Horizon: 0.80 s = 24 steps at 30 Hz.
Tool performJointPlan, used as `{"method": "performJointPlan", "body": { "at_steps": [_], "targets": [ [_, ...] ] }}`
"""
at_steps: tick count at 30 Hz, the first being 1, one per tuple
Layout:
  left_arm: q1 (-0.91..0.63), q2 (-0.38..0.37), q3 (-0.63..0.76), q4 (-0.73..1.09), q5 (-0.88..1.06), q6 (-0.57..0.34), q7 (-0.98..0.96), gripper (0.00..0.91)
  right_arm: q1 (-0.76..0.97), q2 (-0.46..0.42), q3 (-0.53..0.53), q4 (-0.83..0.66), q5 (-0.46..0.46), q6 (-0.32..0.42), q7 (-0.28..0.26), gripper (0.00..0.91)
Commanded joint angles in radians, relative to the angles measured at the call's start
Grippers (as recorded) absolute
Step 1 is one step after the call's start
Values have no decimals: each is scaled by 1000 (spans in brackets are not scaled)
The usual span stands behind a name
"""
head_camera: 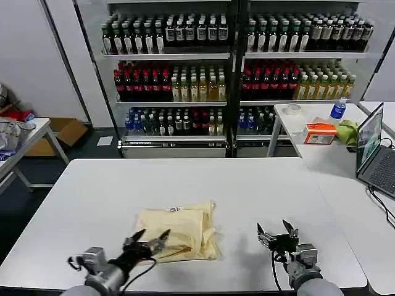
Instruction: Fold and organize the clothes.
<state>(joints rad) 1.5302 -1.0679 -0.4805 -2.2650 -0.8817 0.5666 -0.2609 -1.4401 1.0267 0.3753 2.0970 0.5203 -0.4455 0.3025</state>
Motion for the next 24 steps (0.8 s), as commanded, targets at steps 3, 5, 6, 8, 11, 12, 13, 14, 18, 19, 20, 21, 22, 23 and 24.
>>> {"method": "performJointPlan", "body": {
  "at_steps": [3, 5, 6, 8, 11, 12, 13, 14, 18, 19, 20, 21, 22, 23, 24],
  "targets": [
    [36, -39, -197, 67, -281, 11, -65, 907, -3, 1, 1, 1, 0, -2, 1, 907],
    [23, -60, -180, 99, -326, 11, -65, 907, -7, 0, 4, 2, 0, -1, 0, 907],
    [15, -74, -173, 111, -344, 11, -65, 907, -11, -1, 7, 3, 0, -1, 1, 907],
    [-5, -97, -154, 140, -371, 11, -64, 907, -14, -2, 9, 5, 0, -1, 1, 907],
    [-33, -116, -127, 177, -376, 11, -62, 907, -18, -4, 15, 10, 0, -2, 1, 907],
    [-42, -118, -122, 189, -376, 11, -59, 907, -19, -5, 18, 12, 1, -2, 1, 907],
    [-52, -119, -117, 204, -376, 11, -56, 907, -20, -6, 19, 13, 1, -2, 1, 907],
    [-59, -118, -116, 212, -376, 10, -54, 907, -21, -7, 21, 14, 1, -2, 1, 907],
    [-89, -109, -122, 257, -394, 10, -48, 907, -28, -8, 28, 16, 1, -2, 1, 907],
    [-94, -108, -125, 265, -411, 9, -48, 907, -29, -7, 29, 16, 1, -2, 1, 907],
    [-96, -109, -124, 268, -416, 9, -48, 907, -30, -7, 29, 16, 1, -2, 1, 907],
    [-96, -111, -122, 269, -424, 9, -48, 907, -30, -6, 30, 17, 1, -2, 1, 907],
    [-97, -115, -115, 270, -423, 9, -46, 907, -30, -5, 30, 16, 1, -2, 1, 907],
    [-97, -118, -108, 270, -421, 9, -45, 907, -29, -5, 30, 16, 1, -2, 2, 907],
    [-99, -122, -100, 271, -419, 9, -43, 907, -28, -4, 30, 16, 1, -3, 2, 907]
  ]
}}
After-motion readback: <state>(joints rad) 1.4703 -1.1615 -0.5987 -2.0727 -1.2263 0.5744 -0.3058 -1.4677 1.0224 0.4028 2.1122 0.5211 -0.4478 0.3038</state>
